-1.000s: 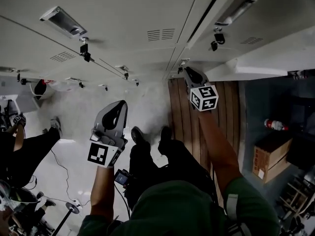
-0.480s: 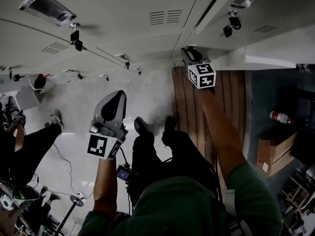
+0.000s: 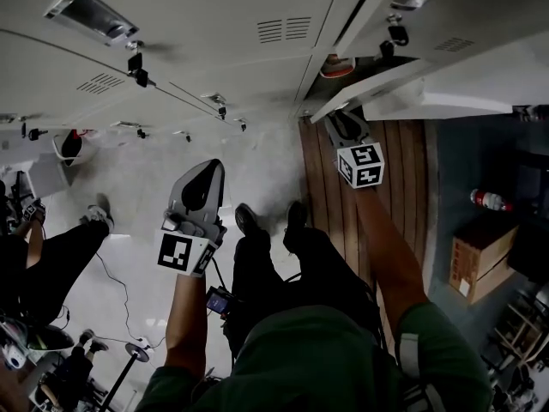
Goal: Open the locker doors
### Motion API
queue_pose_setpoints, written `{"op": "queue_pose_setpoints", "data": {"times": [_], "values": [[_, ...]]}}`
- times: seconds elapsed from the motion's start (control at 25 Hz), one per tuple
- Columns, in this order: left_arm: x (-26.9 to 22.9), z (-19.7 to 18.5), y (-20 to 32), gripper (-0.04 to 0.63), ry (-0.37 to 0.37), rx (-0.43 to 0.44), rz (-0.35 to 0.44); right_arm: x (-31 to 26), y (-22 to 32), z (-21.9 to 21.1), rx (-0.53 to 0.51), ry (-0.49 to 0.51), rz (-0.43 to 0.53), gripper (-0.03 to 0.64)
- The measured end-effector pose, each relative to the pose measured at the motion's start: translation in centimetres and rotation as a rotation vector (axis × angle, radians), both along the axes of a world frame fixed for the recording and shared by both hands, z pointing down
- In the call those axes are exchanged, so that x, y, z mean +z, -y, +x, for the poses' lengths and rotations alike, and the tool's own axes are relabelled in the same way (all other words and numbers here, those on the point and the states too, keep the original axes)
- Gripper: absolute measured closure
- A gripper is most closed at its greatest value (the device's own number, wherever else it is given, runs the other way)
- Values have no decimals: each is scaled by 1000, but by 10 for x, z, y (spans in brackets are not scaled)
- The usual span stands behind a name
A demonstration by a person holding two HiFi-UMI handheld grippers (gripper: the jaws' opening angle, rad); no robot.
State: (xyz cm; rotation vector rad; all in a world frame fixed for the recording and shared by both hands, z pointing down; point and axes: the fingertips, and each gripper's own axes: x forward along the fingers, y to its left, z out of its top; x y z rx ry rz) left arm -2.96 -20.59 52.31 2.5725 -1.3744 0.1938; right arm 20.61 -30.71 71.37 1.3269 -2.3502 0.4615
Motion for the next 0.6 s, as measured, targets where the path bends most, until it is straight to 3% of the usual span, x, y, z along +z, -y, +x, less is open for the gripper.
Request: {"op": "queue_pose_setpoints", "data": {"times": [0.2,0.24,0.28,0.36,0.52,0.6], "values": [[2,4,-4,597,9,3,-24,0,-54,35,115,-44,-28,556],[2,4,-5,597,7,3,-26,0,-61,38,147,-49,-37,536],[2,6,-6,597,1,7,-21,0,-65,38,181,-51,-45,451],[0,10,-8,597,-15,22,-5,0,-67,36,261,-57,-56,392],[6,14,-14,597,6,29,-24,-5,-53,45,452,-24,-57,383],[4,17,-16,597,-1,31,-20,-9,-52,52,481,-23,-51,383]]}}
